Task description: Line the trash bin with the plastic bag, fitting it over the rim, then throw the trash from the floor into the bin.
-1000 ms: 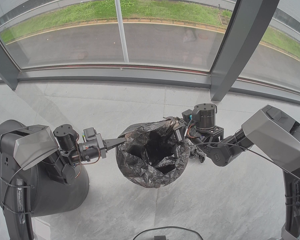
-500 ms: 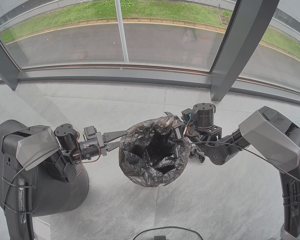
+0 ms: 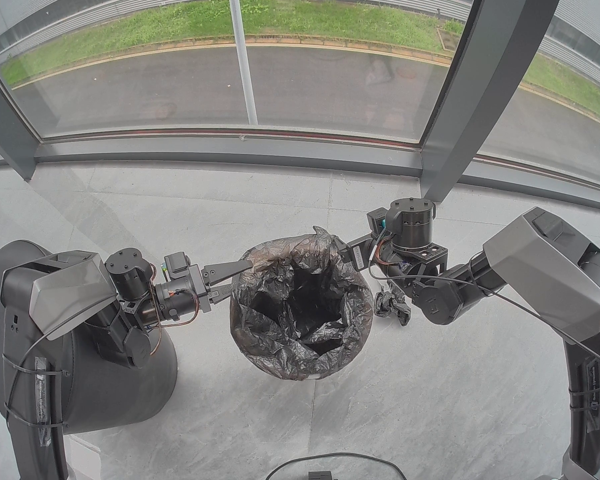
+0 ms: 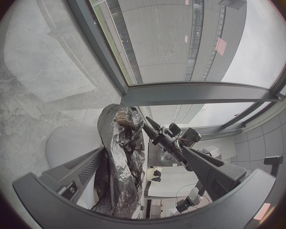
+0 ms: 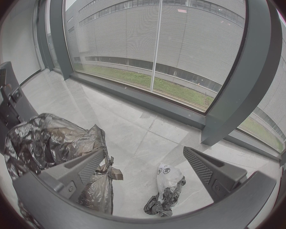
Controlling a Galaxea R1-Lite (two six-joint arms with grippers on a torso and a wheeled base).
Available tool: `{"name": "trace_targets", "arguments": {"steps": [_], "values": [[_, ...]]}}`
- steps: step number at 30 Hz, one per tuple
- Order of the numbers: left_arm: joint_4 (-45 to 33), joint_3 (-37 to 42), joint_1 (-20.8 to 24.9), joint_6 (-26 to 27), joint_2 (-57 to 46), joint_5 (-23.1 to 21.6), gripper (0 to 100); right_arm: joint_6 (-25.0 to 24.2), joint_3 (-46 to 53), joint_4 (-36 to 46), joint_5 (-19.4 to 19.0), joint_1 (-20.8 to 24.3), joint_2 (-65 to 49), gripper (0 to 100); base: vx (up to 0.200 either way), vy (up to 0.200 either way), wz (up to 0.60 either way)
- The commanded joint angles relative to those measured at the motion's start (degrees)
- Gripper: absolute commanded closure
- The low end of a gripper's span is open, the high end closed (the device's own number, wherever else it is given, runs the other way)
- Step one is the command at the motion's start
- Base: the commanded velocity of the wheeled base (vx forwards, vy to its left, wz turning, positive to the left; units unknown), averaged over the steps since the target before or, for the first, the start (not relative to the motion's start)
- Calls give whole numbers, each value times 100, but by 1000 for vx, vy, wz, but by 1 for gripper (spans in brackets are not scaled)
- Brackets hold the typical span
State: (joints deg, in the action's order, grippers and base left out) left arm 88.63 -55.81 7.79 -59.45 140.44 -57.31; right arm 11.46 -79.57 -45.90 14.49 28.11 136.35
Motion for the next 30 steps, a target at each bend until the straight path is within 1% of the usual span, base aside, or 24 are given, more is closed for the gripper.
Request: {"name": "trace_targets", "arguments": {"steps": [1,4,9,15,19,23,25,28,30], "values": [[14,96,38,-14,-95,-8,0,-82,20,19,1,-7,-214,0,0,0,0],[23,149,65,-14,-130,-8,0,-109,29,28,1,-7,-276,0,0,0,0],[14,369,126,-22,-377,-8,0,-135,477,-7,27,-7,-583,0,0,0,0],[14,483,118,-31,-456,0,0,-179,574,-16,27,-7,-627,0,0,0,0],[23,1037,56,4,-631,9,0,-548,864,-7,27,54,-865,0,0,0,0],[32,1494,-93,39,-746,27,0,-733,1110,-25,27,80,-979,0,0,0,0],[32,1679,-208,153,-790,18,0,-750,1189,-77,27,89,-1005,0,0,0,0],[23,2074,-348,452,-930,18,0,-750,1374,-402,27,80,-1058,0,0,0,0],[23,2399,-375,848,-1001,35,0,-750,1532,-596,36,80,-1137,0,0,0,0]]}}
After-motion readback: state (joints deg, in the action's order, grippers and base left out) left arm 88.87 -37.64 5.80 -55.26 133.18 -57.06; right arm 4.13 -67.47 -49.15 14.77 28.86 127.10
